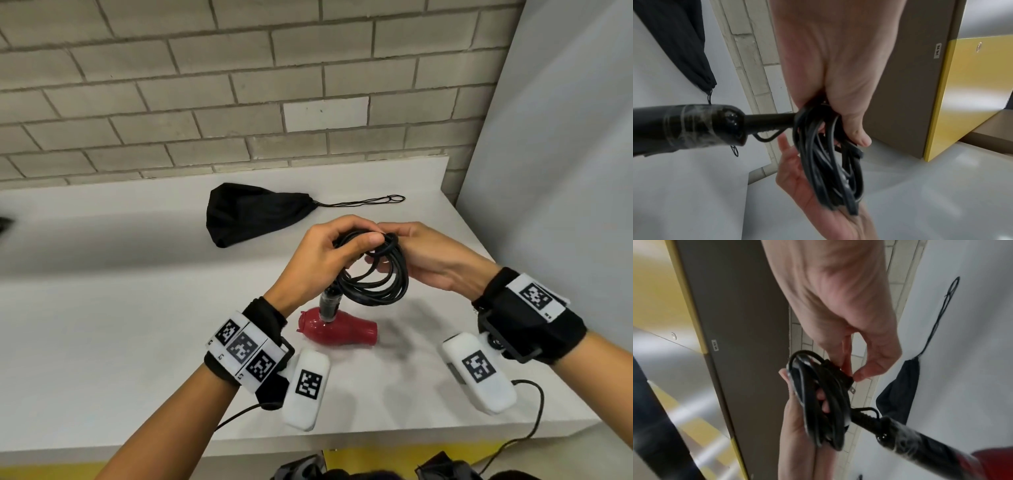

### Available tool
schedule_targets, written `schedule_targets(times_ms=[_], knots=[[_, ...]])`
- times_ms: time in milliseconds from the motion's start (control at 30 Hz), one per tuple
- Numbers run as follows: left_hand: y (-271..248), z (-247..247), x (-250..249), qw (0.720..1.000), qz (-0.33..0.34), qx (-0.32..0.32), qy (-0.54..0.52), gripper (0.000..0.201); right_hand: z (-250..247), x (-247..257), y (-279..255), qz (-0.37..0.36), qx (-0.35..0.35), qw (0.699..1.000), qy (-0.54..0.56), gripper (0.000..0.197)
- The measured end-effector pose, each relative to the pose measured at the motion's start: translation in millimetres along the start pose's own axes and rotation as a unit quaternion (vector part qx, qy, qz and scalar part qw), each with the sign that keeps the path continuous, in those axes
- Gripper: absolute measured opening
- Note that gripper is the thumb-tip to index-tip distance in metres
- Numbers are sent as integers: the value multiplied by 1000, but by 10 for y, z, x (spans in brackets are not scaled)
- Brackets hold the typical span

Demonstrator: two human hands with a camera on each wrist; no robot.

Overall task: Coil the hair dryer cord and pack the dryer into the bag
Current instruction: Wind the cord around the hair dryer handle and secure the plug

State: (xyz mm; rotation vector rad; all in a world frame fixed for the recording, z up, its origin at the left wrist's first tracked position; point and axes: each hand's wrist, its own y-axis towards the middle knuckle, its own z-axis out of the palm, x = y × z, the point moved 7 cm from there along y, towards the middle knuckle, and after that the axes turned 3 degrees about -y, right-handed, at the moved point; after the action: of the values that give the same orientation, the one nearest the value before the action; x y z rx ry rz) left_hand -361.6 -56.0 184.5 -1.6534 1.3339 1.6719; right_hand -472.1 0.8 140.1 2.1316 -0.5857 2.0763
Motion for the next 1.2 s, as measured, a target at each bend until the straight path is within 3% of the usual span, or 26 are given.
schedule_targets(times_ms=[133,300,333,400,467,500,633,800,900,1000,1200], knots=[[12,-89,-12,999,13,-43,24,17,83,-12,-78,-16,7,1000,16,31],[1,-99,1,998,13,-55,7,18,153,-5,-174,-42,65,997,-19,88],[10,-87,-4,999,16,-52,3,18,174,12,-194,-63,72,994,-60,85],[26,-59,-18,999,21,-39,17,18,228,82,-263,-104,71,982,-137,58],[32,-56,-29,998,24,-38,48,16,253,98,-274,-116,64,982,-131,27],[34,-66,-29,997,26,-44,64,16,250,81,-262,-119,63,985,-104,23],[44,-62,0,998,21,-46,46,14,235,-17,-193,-86,43,994,48,29],[75,-77,34,999,3,-41,19,15,201,20,-152,-81,14,983,164,41],[64,-83,3,998,15,-42,46,15,124,69,-143,-77,-3,986,147,44],[54,-91,-13,996,31,-56,59,13,169,142,-192,-69,15,995,66,9],[41,-109,-12,993,32,-58,99,10,251,27,-179,-28,32,997,61,16]])
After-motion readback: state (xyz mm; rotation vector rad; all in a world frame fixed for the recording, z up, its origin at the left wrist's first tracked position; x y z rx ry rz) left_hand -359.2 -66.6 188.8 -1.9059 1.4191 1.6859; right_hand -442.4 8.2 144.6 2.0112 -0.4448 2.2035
